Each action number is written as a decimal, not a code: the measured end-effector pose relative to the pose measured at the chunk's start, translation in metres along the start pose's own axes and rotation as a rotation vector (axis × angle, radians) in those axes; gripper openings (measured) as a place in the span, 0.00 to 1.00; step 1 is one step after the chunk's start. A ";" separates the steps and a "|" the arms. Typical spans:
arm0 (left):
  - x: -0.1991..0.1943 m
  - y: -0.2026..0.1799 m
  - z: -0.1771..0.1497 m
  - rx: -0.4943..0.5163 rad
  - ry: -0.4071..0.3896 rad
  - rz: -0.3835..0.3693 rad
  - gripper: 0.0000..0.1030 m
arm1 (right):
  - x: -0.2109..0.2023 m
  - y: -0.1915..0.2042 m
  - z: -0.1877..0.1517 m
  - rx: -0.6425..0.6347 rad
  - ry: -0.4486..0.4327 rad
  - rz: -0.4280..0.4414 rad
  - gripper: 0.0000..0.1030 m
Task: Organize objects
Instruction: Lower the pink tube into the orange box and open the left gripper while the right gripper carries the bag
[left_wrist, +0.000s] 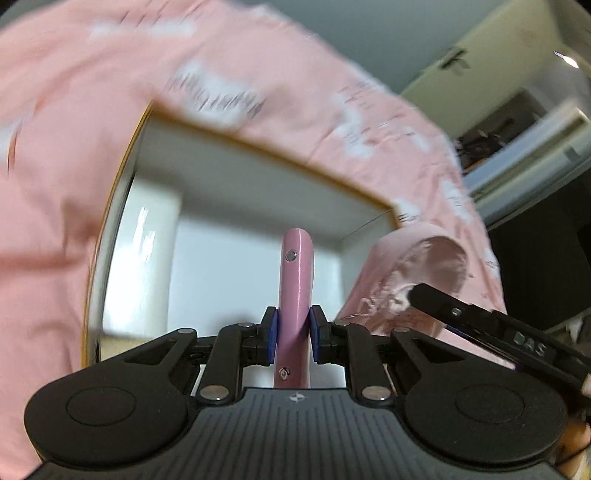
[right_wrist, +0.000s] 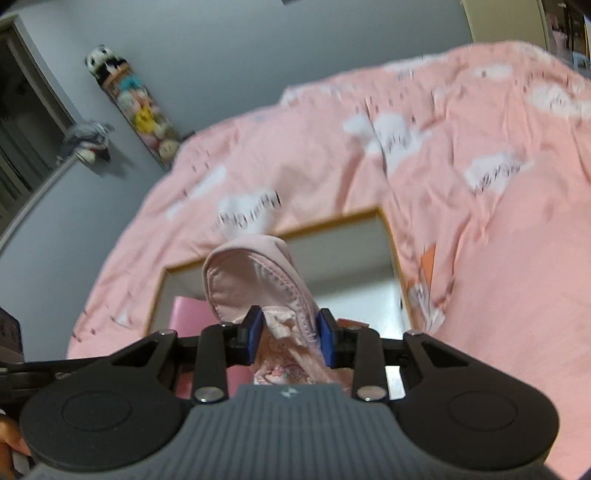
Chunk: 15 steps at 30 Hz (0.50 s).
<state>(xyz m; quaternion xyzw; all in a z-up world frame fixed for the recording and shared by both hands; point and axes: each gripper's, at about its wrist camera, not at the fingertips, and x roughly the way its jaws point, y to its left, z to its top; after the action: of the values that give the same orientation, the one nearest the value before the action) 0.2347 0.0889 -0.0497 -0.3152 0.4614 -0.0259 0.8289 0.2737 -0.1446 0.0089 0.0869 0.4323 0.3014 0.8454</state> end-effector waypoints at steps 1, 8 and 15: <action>0.008 0.008 -0.002 -0.028 0.020 0.001 0.19 | 0.006 -0.002 -0.002 0.001 0.011 -0.010 0.33; 0.033 0.018 -0.018 -0.032 0.105 0.069 0.19 | 0.040 -0.011 -0.010 0.012 0.094 -0.037 0.33; 0.036 0.015 -0.011 0.015 0.179 0.183 0.21 | 0.057 -0.011 -0.014 0.009 0.128 -0.048 0.33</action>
<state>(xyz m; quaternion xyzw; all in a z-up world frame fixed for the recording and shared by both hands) 0.2427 0.0834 -0.0894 -0.2620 0.5602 0.0186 0.7856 0.2929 -0.1218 -0.0431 0.0609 0.4887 0.2840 0.8227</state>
